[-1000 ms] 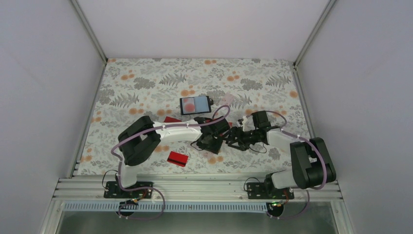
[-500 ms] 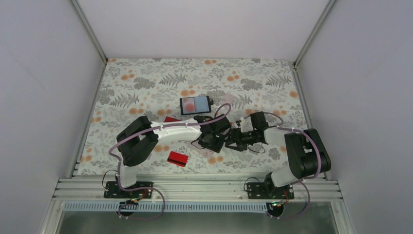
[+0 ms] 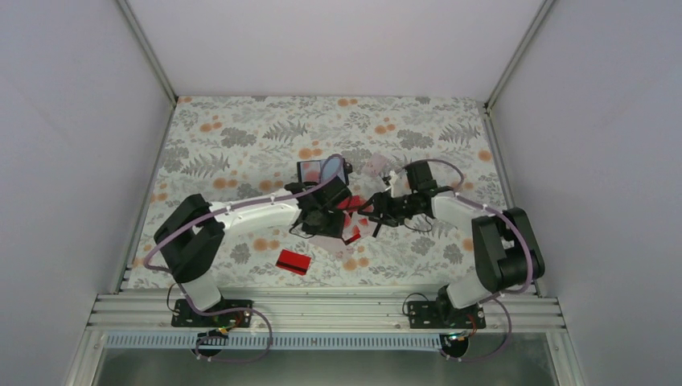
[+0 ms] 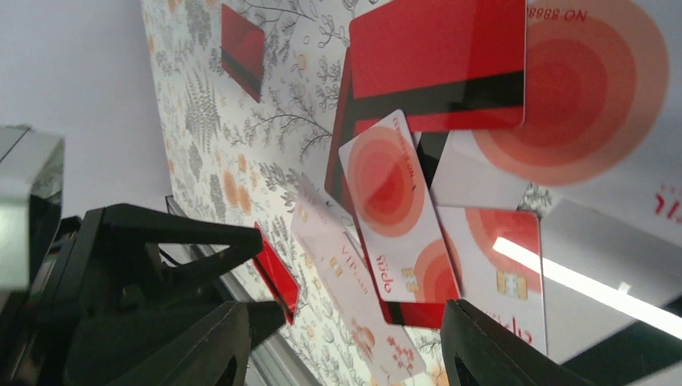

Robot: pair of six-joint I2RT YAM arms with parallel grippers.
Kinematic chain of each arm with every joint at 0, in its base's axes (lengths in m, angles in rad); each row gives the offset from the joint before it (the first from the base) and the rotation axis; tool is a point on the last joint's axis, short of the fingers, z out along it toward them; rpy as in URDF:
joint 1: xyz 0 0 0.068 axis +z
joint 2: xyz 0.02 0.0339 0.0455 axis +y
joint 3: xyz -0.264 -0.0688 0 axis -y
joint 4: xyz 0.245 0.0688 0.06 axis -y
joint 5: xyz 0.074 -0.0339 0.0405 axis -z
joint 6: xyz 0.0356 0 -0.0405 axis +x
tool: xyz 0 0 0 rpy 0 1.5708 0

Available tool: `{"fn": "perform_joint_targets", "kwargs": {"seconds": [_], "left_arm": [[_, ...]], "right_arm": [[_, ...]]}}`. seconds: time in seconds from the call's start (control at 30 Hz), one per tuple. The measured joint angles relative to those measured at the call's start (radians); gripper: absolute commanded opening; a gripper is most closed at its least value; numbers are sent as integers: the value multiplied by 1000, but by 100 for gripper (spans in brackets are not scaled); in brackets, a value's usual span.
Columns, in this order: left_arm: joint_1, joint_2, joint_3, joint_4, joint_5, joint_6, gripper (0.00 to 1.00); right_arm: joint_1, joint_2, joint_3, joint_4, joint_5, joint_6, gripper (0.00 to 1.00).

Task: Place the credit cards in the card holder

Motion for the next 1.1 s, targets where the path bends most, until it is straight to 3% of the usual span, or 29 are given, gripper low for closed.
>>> {"fn": "perform_joint_targets", "kwargs": {"seconds": [0.17,0.53,1.1], "left_arm": [[74,3,-79,59,46,-18,45],[148,109,-67,127,114,-4,36],[177,183,8,127,176,68,26]], "right_arm": [[29,115,79,-15,23,-40,61],[80,305,232,-40,31,-127,61],[125,365,266,-52,21,-224,60]]}}
